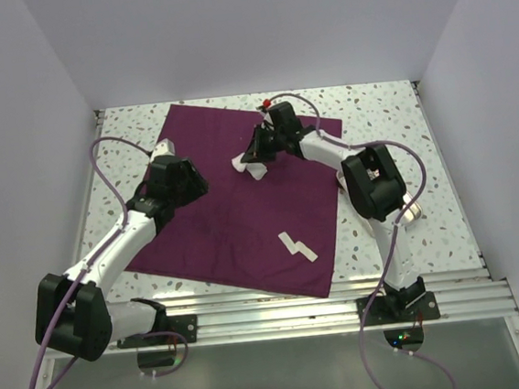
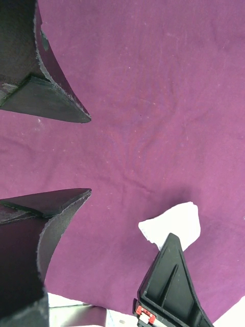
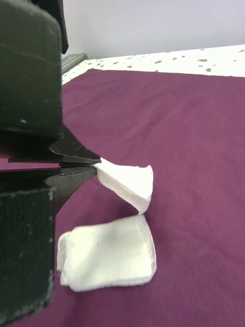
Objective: Prepare the surgical pack
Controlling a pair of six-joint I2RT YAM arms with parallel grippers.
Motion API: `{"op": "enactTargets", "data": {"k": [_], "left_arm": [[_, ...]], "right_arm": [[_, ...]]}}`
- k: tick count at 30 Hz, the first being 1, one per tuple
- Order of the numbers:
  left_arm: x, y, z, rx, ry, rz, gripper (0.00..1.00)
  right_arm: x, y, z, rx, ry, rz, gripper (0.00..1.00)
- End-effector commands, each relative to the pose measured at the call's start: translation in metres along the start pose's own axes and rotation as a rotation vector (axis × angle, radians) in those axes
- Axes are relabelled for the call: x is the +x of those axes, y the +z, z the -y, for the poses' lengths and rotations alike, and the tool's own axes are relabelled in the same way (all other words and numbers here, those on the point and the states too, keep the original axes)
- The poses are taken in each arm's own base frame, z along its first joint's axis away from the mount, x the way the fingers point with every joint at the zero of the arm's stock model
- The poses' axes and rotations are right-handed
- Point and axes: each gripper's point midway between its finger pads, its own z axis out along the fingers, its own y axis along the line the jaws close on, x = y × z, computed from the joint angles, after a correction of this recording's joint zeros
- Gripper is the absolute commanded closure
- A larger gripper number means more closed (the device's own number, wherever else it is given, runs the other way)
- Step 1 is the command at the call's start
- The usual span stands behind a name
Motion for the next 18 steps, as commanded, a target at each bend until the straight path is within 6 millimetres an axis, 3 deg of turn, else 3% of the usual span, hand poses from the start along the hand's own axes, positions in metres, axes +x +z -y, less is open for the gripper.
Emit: {"op": "enactTargets", "data": {"k": [1, 11, 18], "left_arm": [[-0.014, -0.003, 0.007, 0.035, 0.008, 0.051, 0.42], [-0.009, 0.002, 0.008, 0.045, 0.007, 0.03, 0.42], [-0.009, 0.005, 0.012, 0.06, 0.004, 0.026, 0.42]], "right_arm": [[-0.029, -0.03, -0.025, -0.056, -0.051, 0.056, 1.0], [-0.024, -0.029, 0.01, -0.053, -0.045, -0.005, 1.0], [-0.017, -0.028, 0.012, -0.081, -0.057, -0.022, 1.0]]}}
